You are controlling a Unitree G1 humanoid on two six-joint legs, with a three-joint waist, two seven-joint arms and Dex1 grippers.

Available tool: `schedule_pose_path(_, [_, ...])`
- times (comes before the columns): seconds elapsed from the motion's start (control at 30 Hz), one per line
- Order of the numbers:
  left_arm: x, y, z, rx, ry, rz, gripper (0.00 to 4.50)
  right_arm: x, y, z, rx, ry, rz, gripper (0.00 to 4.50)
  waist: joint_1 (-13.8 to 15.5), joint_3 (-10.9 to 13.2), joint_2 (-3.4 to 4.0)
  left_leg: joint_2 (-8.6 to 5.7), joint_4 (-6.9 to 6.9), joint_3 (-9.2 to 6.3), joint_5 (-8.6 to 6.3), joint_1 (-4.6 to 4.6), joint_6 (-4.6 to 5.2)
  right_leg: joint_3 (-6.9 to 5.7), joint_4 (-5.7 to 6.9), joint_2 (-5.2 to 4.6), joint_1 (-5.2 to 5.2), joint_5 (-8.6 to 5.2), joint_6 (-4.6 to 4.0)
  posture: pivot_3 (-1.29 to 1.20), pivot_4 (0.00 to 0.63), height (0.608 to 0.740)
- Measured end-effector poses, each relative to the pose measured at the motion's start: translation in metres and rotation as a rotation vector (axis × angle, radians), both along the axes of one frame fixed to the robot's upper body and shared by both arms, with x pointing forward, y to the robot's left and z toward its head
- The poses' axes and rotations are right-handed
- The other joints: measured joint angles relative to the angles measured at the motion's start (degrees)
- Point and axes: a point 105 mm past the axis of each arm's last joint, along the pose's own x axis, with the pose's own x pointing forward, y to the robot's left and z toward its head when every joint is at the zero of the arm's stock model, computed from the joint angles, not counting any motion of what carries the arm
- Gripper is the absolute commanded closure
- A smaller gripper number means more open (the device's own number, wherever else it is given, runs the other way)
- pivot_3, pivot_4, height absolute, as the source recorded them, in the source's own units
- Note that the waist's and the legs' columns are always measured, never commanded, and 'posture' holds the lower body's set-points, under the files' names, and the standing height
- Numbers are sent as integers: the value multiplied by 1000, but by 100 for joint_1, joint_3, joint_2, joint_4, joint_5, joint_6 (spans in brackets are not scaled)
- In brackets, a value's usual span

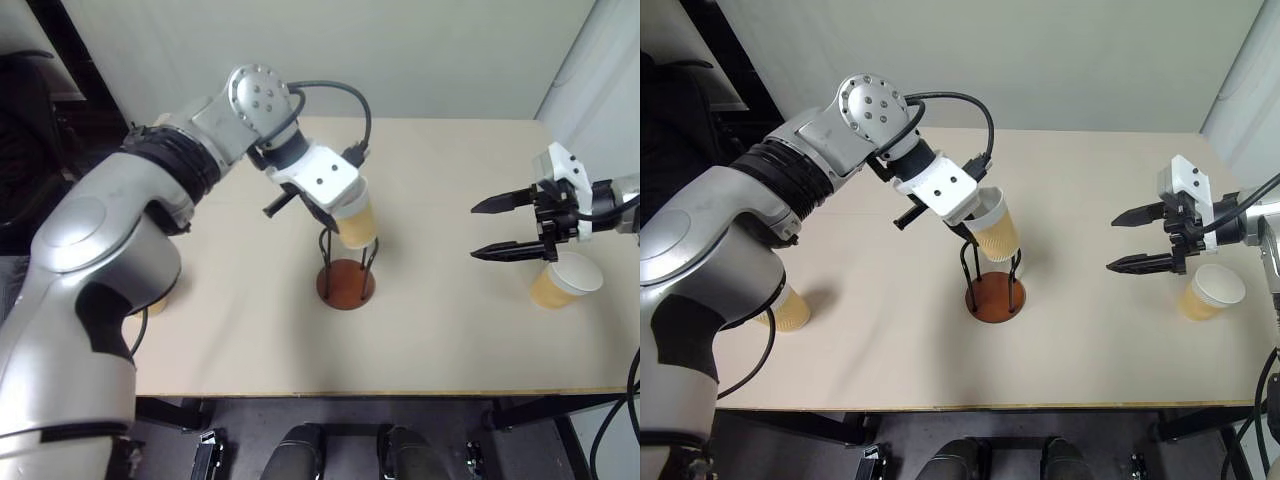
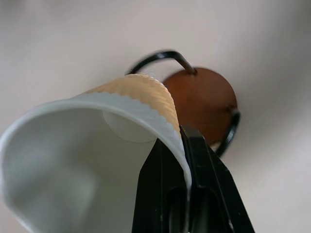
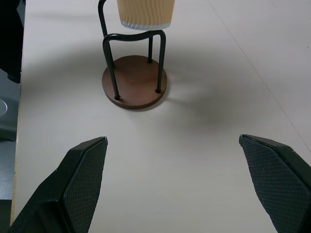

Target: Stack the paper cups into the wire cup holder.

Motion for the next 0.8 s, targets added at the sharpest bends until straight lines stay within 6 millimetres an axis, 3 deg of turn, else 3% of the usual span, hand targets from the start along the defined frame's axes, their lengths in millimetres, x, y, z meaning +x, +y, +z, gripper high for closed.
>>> schedule_pose_path(0.4, [0,16,-5,77,-20,1,4468,2,-3,0,-4,0,-16,0,1,0,0,0,-2,-1,-3,-1,-2,-1,-4,1,0,0,-1,0,150,740])
schedule_pose_path(0.8, [-6,11,-4,90,-11,-43,4468,3,-3,3,-6,-11,-18,0,6,1,1,0,-3,-4,-6,-3,-3,-3,-13,1,2,1,-3,0,150,740])
